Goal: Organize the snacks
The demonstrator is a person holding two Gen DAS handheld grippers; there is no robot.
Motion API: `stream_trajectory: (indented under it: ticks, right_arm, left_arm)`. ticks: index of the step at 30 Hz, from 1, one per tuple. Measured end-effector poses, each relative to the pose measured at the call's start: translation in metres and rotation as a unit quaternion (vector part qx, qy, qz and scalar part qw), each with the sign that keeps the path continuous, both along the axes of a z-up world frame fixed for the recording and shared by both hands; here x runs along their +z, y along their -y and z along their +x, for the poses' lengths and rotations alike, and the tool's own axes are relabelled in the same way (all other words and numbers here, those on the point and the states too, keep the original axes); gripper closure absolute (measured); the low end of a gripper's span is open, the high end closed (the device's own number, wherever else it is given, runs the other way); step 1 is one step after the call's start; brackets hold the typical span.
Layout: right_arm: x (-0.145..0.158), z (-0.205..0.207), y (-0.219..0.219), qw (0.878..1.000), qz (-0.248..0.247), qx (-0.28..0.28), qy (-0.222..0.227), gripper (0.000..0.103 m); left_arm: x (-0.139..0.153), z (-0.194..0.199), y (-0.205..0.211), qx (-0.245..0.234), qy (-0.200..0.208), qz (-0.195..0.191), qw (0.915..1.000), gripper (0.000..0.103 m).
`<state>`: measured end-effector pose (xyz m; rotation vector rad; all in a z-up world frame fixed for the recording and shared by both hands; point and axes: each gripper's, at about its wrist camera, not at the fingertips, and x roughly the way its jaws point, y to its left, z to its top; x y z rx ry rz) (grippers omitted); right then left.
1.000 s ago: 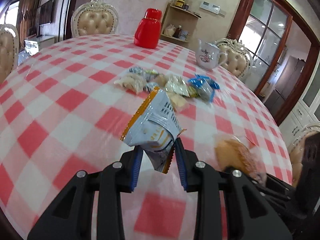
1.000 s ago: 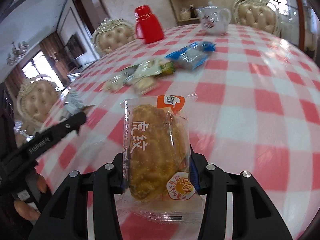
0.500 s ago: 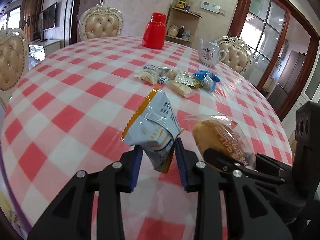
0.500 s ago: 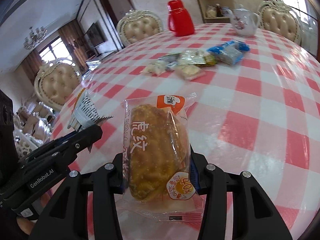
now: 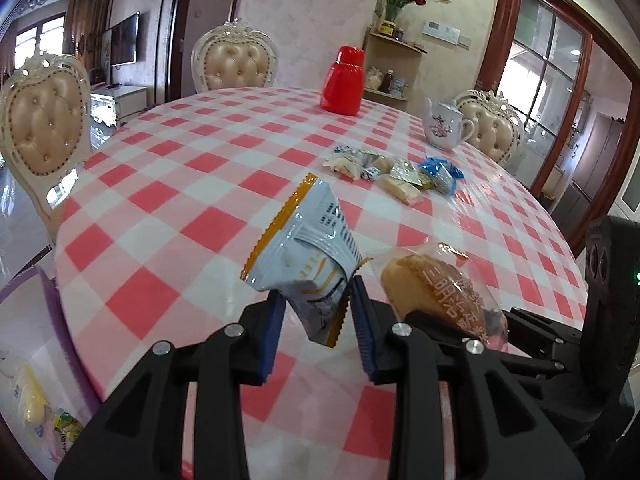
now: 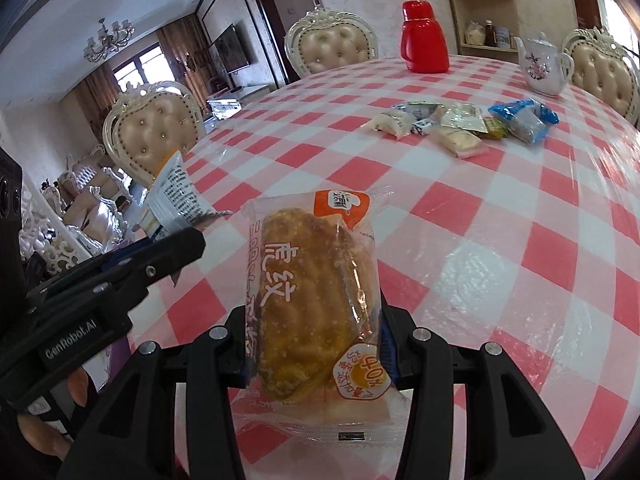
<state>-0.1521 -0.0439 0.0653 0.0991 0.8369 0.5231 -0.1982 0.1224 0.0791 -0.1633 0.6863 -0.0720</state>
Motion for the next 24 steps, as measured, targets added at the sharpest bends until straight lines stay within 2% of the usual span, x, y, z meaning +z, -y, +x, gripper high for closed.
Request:
stream_trajectory:
  ticks: [8,15,19,24]
  right_arm:
    - [0.004,-0.012,-0.023,1.000,-0.009,0.029,0.006,0.058]
    - [0.008,-0.036,-0.065,0.996,-0.024,0.085,0.019,0.058]
    - [0.009,-0.048,-0.088,0.993,-0.034,0.114,0.025,0.058]
    - [0.007,-0.063,-0.124,0.986,-0.048,0.157,0.028,0.058]
  left_arm:
    - [0.007,-0.033,-0.044,0.035,0.006,0.013,0.9993,0.070]
    - [0.020,-0.064,-0.101,0.083,0.020,0.011,0.9963,0.069]
    - [0.032,-0.077,-0.135,0.117,0.032,0.016,0.9925,0.069]
    - [0.040,-0.092,-0.172,0.165,0.036,0.049,0.9845,0.069]
